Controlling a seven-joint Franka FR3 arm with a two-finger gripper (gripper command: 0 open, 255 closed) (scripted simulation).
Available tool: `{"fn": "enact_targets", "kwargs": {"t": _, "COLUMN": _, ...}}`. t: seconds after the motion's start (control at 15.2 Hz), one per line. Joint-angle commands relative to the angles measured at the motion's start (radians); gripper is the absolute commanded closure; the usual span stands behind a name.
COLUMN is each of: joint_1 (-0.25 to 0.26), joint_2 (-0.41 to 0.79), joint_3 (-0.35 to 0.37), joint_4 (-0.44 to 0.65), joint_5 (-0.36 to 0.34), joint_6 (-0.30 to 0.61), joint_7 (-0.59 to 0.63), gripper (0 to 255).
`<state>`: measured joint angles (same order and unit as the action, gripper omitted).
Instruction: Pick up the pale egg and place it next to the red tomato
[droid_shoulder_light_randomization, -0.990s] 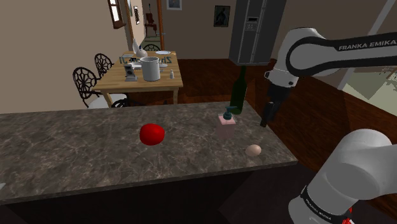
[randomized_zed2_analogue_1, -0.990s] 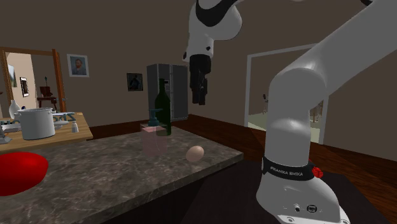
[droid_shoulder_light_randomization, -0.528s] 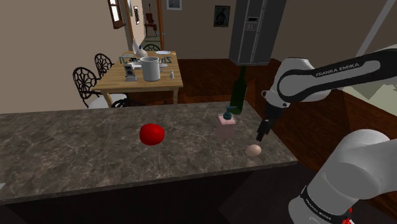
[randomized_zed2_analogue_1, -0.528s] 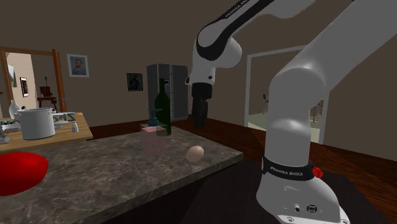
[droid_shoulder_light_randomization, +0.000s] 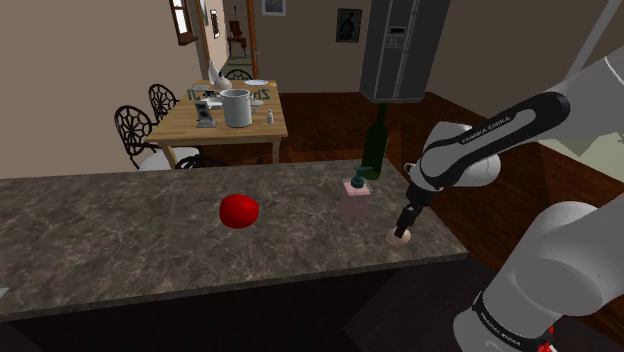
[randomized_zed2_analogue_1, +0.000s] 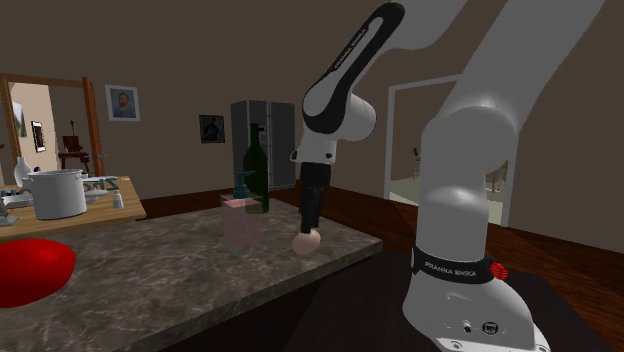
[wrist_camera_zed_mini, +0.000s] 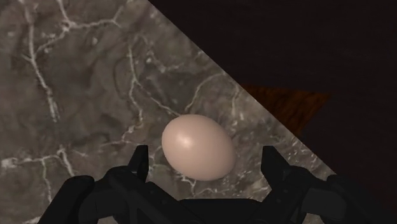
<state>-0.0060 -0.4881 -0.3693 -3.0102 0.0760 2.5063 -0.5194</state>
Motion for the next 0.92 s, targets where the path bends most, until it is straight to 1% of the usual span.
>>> {"fn": "enact_targets", "kwargs": {"t": 0.0, "joint_1": 0.022, "joint_2": 0.045, "joint_3": -0.015, "joint_4": -0.006, "joint_5": 0.020, "joint_6": 0.052, "joint_7": -0.019, "gripper": 0}}
{"fn": "enact_targets", "kwargs": {"t": 0.13, "joint_1": 0.049, "joint_2": 0.086, "joint_3": -0.029, "joint_4": -0.011, "joint_5": 0.046, "joint_6": 0.099, "joint_7": -0.035, "gripper": 0}}
{"fn": "enact_targets", "kwargs": {"t": 0.2, "joint_1": 0.075, "joint_2": 0.119, "joint_3": -0.042, "joint_4": -0.014, "joint_5": 0.071, "joint_6": 0.136, "joint_7": -0.052, "gripper": 0}}
{"fn": "enact_targets", "kwargs": {"t": 0.73, "joint_1": 0.074, "joint_2": 0.119, "joint_3": -0.042, "joint_4": -0.014, "joint_5": 0.071, "joint_6": 0.135, "joint_7": -0.052, "gripper": 0}}
{"fn": "enact_targets", "kwargs": {"t": 0.79, "joint_1": 0.074, "joint_2": 0.119, "joint_3": -0.042, "joint_4": -0.014, "joint_5": 0.071, "joint_6": 0.135, "joint_7": -0.052, "gripper": 255}}
{"fn": "enact_targets", "kwargs": {"t": 0.86, "joint_1": 0.074, "joint_2": 0.119, "joint_3": -0.042, "joint_4": -0.014, "joint_5": 0.071, "joint_6": 0.135, "joint_7": -0.052, "gripper": 255}}
